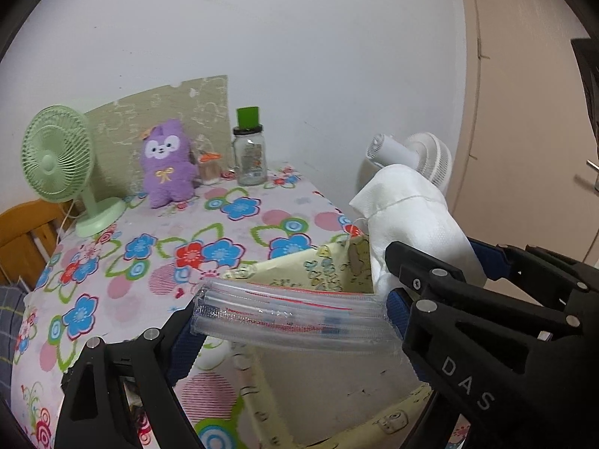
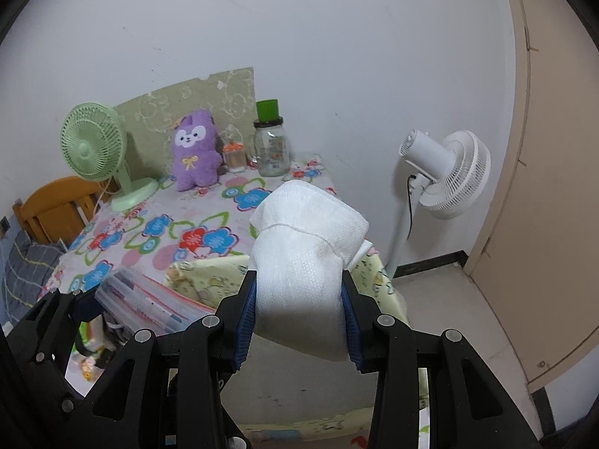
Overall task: Organize soft objects
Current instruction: 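Lower the white cloth into the box and open the right tool, then move the right tool back toward the grey drawstring pouch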
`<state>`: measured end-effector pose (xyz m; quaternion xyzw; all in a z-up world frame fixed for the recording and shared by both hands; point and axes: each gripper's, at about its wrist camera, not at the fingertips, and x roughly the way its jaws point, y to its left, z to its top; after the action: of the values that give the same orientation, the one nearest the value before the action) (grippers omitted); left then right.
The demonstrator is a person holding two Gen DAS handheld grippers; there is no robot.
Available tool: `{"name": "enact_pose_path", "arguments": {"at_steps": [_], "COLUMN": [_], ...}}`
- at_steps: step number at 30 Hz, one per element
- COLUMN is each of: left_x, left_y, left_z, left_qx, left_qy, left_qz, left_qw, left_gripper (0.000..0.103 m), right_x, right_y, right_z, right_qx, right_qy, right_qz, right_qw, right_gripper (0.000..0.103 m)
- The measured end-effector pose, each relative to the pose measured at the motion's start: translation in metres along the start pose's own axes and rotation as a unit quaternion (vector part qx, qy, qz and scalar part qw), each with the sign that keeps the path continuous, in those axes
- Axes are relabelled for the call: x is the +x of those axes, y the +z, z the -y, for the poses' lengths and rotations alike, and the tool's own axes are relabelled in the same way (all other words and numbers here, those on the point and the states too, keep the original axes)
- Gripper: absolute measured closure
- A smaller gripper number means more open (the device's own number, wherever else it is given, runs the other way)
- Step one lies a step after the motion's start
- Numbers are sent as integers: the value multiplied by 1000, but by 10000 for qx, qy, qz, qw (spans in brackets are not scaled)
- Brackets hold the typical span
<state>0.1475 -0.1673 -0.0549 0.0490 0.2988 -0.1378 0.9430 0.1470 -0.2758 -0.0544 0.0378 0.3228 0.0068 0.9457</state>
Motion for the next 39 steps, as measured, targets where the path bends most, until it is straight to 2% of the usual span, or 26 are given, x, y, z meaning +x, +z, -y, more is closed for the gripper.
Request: {"name": "enact_pose_path", "arguments": {"at_steps": [6, 10, 18, 25, 32, 39], "left_x": [15, 20, 20, 14, -3, -25], "left_y": [-3, -6, -8, -7, -5, -7], "left_z": [12, 18, 25, 26, 17, 2], "left_qx": [218, 374, 588, 585, 472, 439], "left_qy": [-92, -273, -243, -294, -185, -127], "left_qz": [-196, -371, -488, -442, -271, -118], "left_qw": [9995, 9982, 9968, 9969, 9983, 9989], "left_gripper": [9, 1, 0, 0, 0, 0], "right_x": [12, 16, 15, 9, -4, -24], "right_y": [-6, -9, -9, -8, -9, -11], "right_z": [13, 17, 20, 21, 12, -5], "right_qx": [4, -58, -115, -42, -95, -108], "right_qy": [-61, 79, 72, 31, 4, 46], "right_qz": [-193, -269, -172, -137, -72, 116], "right_qw": [9998, 9996, 9998, 9999, 9999, 9999], "right_gripper": [59, 54, 29, 27, 27, 20]}}
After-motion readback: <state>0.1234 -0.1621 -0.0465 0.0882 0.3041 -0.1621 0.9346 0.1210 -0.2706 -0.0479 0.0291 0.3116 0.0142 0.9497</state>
